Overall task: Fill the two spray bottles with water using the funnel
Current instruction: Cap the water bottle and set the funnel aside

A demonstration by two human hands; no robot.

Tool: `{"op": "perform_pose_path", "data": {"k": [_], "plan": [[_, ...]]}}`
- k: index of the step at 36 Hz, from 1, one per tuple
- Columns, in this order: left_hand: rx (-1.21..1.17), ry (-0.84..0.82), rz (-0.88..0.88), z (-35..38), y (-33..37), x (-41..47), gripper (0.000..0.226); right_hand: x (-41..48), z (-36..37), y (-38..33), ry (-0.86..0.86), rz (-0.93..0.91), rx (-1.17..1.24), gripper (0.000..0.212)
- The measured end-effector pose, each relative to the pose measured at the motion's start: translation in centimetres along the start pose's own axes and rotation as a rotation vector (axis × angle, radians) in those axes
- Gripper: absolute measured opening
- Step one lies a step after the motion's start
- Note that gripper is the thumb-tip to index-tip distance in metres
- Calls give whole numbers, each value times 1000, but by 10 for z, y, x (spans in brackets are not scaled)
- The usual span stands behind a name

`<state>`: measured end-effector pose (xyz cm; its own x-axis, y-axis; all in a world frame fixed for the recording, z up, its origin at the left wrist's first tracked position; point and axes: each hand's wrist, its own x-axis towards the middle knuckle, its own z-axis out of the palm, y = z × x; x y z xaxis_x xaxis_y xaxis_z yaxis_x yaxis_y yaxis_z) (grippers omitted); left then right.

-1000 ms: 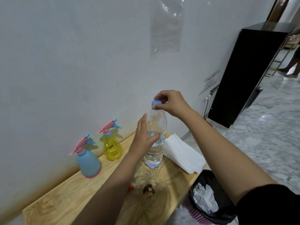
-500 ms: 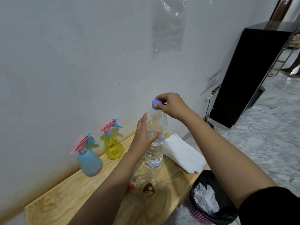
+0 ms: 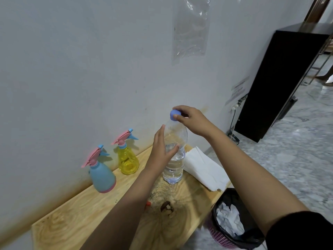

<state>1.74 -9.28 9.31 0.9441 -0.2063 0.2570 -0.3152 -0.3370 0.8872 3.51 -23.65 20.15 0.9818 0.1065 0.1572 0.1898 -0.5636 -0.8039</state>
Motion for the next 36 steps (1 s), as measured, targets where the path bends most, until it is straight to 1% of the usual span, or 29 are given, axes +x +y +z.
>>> {"op": "perform_pose_path", "data": {"k": [4, 7, 11, 16, 23, 27, 31, 34, 36], "plan": [[6, -1, -5, -1, -2, 0, 81, 1, 0, 2, 39, 1, 29, 23], [-14, 2, -12, 0, -1, 0, 81, 2, 4, 1, 84, -2, 17, 23], [-36, 23, -22, 2, -2, -2, 80, 3, 11, 5, 166, 18, 0, 27], [-60, 45, -16, 4, -4, -3, 81, -2, 15, 7, 276, 92, -91, 37], [-62, 52, 5, 5, -2, -5, 79, -6, 26, 0, 397, 119, -156, 40], [-38, 54, 8, 5, 1, -6, 81, -8, 33, -1, 430, 108, -166, 36], [23, 44, 33, 5, 3, -10, 84, -15, 36, 3, 415, 101, -136, 34], [133, 14, 57, 0, -2, -13, 93, -22, 41, 14, 312, 54, -11, 32], [200, -15, 49, -5, -7, -18, 98, -28, 46, 26, 225, 48, 99, 39]]}}
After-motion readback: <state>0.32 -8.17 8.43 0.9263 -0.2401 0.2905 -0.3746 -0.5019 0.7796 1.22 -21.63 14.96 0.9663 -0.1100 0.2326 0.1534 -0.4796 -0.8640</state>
